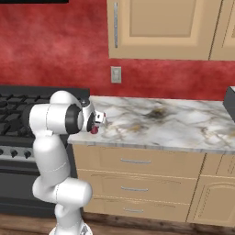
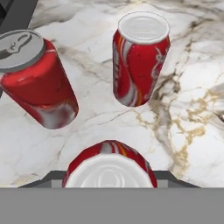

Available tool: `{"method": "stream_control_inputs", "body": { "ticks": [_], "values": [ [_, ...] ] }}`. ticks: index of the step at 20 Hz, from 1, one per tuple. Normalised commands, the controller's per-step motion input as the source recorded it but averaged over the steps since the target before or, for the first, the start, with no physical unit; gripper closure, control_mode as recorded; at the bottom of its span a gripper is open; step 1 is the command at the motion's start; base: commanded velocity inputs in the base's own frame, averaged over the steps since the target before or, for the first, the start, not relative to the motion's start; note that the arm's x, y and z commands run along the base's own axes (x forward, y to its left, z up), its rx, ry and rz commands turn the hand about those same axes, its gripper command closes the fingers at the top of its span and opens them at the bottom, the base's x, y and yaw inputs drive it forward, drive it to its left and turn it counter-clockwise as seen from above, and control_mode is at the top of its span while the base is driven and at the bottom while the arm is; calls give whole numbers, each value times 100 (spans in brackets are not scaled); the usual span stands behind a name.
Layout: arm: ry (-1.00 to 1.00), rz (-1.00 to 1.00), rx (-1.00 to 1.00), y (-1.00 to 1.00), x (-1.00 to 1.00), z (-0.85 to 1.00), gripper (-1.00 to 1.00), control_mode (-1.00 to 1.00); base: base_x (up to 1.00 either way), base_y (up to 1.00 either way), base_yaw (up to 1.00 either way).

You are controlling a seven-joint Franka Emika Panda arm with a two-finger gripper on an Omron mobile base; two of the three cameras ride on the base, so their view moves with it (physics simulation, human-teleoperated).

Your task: Four empty soda cans are scattered around the kitchen. Gather all the cans and cluster them next to the stove for recycling.

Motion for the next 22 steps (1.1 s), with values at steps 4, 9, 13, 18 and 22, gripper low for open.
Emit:
{"method": "stream_control_inputs", "body": {
  "ticks": [4, 9, 13, 18, 22],
  "values": [
    [0, 0, 0, 3, 11, -11, 100, -100, 0, 0, 0],
    [0, 0, 0, 2, 13, -7, 100, -100, 0, 0, 0],
    [0, 0, 0, 3, 12, -11, 100, -100, 0, 0, 0],
    [0, 0, 0, 5, 14, -19, 100, -100, 0, 0, 0],
    [0, 0, 0, 5, 13, -24, 100, -100, 0, 0, 0]
  ]
}}
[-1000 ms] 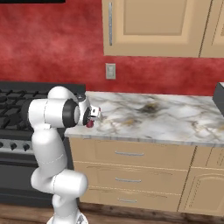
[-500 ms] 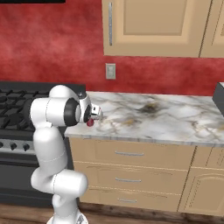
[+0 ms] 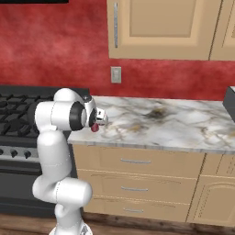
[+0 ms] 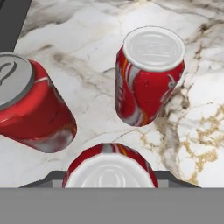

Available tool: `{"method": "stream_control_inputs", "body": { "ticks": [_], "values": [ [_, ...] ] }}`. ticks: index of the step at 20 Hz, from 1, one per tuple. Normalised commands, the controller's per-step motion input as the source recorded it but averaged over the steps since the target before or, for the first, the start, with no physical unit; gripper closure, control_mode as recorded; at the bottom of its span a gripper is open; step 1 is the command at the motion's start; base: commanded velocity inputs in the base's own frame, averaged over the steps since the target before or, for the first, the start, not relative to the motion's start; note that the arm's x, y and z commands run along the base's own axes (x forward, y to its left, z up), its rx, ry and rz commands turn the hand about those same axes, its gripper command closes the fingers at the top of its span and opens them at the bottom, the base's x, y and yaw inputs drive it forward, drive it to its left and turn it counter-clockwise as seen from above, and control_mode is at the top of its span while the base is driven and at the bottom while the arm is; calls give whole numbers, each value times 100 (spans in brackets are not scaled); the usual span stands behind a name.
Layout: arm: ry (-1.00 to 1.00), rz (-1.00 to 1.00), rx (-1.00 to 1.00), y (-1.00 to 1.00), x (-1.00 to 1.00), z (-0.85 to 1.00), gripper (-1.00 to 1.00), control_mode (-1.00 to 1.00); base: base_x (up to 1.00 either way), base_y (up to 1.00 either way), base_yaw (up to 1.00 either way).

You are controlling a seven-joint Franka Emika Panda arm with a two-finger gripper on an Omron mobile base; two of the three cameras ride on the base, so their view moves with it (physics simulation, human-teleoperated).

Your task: Four empty soda cans are scattered around the kitchen. Gather all the cans and cluster them next to the stove for recycling.

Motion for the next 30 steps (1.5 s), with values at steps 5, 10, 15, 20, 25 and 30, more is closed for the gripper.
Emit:
{"method": "stream_control_inputs", "body": {
  "ticks": [5, 10, 15, 20, 25, 30],
  "values": [
    [0, 0, 0, 5, 11, -29, 100, -100, 0, 0, 0],
    [0, 0, 0, 3, 2, -31, 100, -100, 0, 0, 0],
    [0, 0, 0, 1, -5, -31, 100, -100, 0, 0, 0],
    [0, 0, 0, 2, -5, -31, 100, -100, 0, 0, 0],
    [0, 0, 0, 2, -14, -31, -100, -100, 0, 0, 0],
    [0, 0, 0, 1, -15, -24, -100, -100, 0, 0, 0]
  ]
}}
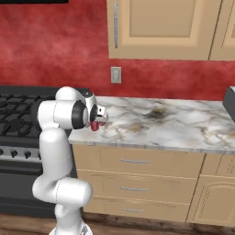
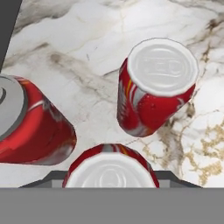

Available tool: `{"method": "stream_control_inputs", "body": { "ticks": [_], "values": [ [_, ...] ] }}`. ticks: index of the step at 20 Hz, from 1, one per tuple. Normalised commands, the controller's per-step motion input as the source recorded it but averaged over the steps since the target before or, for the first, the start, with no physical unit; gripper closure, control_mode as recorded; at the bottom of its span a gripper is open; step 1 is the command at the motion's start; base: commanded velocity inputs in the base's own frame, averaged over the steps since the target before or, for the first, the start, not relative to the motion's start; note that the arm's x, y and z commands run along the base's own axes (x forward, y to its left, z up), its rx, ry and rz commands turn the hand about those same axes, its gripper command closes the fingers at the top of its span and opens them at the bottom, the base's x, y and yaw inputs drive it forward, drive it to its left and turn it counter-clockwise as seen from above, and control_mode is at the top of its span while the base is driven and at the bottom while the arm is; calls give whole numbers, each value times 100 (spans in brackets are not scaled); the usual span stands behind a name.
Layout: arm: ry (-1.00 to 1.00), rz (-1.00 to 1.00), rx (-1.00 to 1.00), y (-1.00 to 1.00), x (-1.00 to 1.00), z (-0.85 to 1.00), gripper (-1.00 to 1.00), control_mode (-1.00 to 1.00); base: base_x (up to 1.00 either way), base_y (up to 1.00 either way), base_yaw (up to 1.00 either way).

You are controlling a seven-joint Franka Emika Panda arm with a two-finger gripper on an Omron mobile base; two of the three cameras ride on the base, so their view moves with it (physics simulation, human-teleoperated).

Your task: Four empty soda cans are scattered around the kitchen. Gather all the cans and cluster them next to the stove for recycling.

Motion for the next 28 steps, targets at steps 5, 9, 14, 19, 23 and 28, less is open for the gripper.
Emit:
{"method": "stream_control_inputs", "body": {
  "ticks": [5, 9, 14, 19, 23, 28],
  "values": [
    [0, 0, 0, 0, -16, -16, -100, -100, 0, 0, 0],
    [0, 0, 1, 0, -13, -6, -100, -100, 0, 0, 0],
    [0, 0, 0, 0, -15, 0, -100, -100, 0, 0, 0],
    [0, -2, 0, 0, -11, 14, -100, -100, 0, 0, 0],
    [0, -4, 0, 0, 0, 21, -100, -100, 0, 0, 0],
    [-3, -3, 0, 1, -5, 35, -100, -100, 0, 0, 0]
  ]
}}
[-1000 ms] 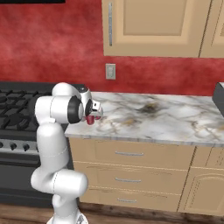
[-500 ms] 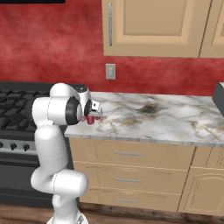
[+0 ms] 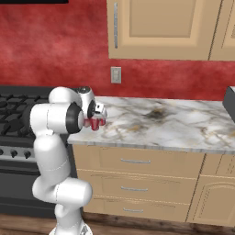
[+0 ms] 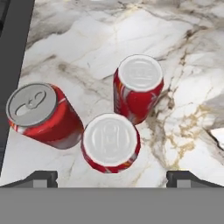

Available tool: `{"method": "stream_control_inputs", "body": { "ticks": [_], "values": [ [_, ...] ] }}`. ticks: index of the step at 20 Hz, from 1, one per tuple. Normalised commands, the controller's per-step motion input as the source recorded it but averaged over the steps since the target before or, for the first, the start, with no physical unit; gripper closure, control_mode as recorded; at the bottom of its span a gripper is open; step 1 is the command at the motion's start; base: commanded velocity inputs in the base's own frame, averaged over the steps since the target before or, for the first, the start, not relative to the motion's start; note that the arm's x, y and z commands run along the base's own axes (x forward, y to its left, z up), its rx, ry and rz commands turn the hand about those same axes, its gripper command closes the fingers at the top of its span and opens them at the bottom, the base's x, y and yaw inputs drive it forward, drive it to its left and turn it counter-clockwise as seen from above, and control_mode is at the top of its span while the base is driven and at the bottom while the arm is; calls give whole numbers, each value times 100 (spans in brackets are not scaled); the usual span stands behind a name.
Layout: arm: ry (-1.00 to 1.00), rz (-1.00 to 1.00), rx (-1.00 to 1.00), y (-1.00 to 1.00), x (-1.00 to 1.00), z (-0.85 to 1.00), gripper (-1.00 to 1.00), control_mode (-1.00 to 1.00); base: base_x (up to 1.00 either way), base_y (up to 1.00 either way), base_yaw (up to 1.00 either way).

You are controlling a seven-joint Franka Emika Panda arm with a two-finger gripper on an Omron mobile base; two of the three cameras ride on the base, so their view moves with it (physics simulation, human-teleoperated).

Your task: Four empty soda cans are scattered around the kitchen. Gather all the cans and cluster them next to the stove for recycling.

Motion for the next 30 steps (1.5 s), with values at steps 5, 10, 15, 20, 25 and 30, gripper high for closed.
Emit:
{"method": "stream_control_inputs", "body": {
  "ticks": [5, 10, 15, 20, 25, 30],
  "values": [
    [-1, -9, 0, 5, -31, 34, -100, -100, 0, 0, 0],
    [-2, -5, 0, 7, -45, 21, -100, -100, 0, 0, 0],
    [-2, -3, 0, 9, -39, 28, -100, -100, 0, 0, 0],
    [5, 0, 3, 7, -31, 30, -100, -100, 0, 0, 0],
    [3, 0, 5, 2, -34, 29, -100, -100, 0, 0, 0],
    [0, 0, 1, 2, -38, 20, -100, -100, 0, 0, 0]
  ]
}}
